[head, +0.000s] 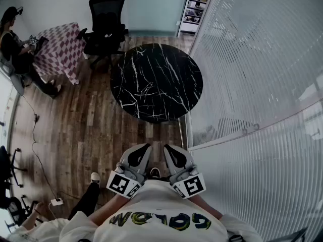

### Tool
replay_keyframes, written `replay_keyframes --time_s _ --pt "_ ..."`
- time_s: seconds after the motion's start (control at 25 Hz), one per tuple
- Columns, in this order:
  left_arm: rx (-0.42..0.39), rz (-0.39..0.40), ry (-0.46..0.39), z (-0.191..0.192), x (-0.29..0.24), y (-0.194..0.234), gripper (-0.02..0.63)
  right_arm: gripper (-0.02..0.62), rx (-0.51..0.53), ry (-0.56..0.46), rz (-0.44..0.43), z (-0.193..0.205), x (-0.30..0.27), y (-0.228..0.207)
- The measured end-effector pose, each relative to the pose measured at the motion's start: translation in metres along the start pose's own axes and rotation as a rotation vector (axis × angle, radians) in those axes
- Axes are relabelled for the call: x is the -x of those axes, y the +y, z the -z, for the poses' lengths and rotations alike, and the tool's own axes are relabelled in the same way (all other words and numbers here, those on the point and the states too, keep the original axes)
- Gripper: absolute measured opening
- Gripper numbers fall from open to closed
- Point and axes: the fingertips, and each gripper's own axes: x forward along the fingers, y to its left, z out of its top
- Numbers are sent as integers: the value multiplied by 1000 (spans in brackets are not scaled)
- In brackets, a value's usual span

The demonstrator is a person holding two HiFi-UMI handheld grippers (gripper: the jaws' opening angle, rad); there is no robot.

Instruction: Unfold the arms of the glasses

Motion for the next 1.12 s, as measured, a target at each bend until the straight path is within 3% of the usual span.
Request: replay_keyframes --time_s 0.56,1.12 --pt "-5 -9 18 5 -3 4 3 0 -12 -19 -6 -2 -3 -4" --pt "-12 -50 17 15 -19 -28 3 0 -26 10 -39 8 25 -28"
